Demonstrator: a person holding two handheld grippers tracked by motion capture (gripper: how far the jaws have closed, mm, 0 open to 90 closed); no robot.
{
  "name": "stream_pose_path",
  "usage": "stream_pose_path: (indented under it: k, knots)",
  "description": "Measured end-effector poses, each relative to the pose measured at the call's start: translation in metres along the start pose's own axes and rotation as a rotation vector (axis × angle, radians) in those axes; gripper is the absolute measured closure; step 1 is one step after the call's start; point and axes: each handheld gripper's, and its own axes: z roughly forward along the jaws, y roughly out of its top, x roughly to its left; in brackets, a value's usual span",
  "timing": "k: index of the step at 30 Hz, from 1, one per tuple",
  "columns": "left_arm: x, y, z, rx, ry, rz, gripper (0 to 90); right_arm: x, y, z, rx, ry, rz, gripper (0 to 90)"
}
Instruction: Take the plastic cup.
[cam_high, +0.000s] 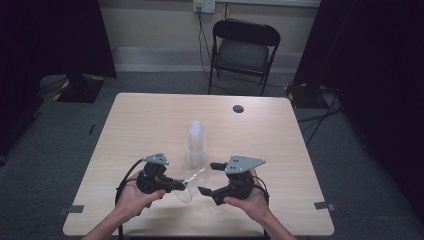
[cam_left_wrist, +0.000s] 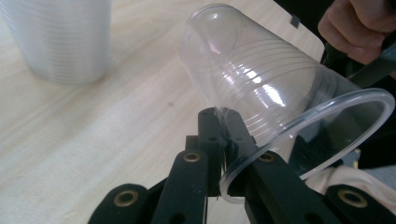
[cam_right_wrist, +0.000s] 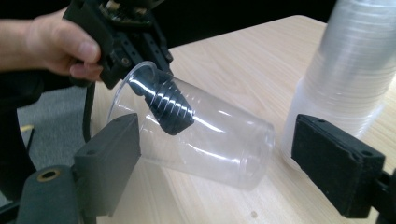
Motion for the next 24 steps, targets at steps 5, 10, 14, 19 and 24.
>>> stream_pose_path:
  k: [5, 10, 14, 19, 24]
  knots:
    - [0.001, 0.003, 0.002, 0.049, -0.004, -0.007, 88.3, 0.005, -0.003, 0.005, 0.042, 0.021, -0.064, 14.6]
    - [0.002, 0.007, 0.006, 0.094, -0.017, -0.046, 88.3, 0.013, -0.006, 0.013, 0.087, 0.011, -0.159, 14.3]
    - [0.009, 0.008, 0.008, 0.119, -0.058, -0.081, 88.3, 0.017, -0.007, 0.017, 0.108, -0.004, -0.233, 15.0]
    - [0.010, 0.012, 0.009, 0.144, -0.072, -0.102, 88.3, 0.024, -0.011, 0.023, 0.159, -0.023, -0.315, 13.8]
    - [0.008, 0.015, 0.013, 0.155, -0.083, -0.115, 88.4, 0.026, -0.013, 0.029, 0.166, -0.030, -0.345, 12.4]
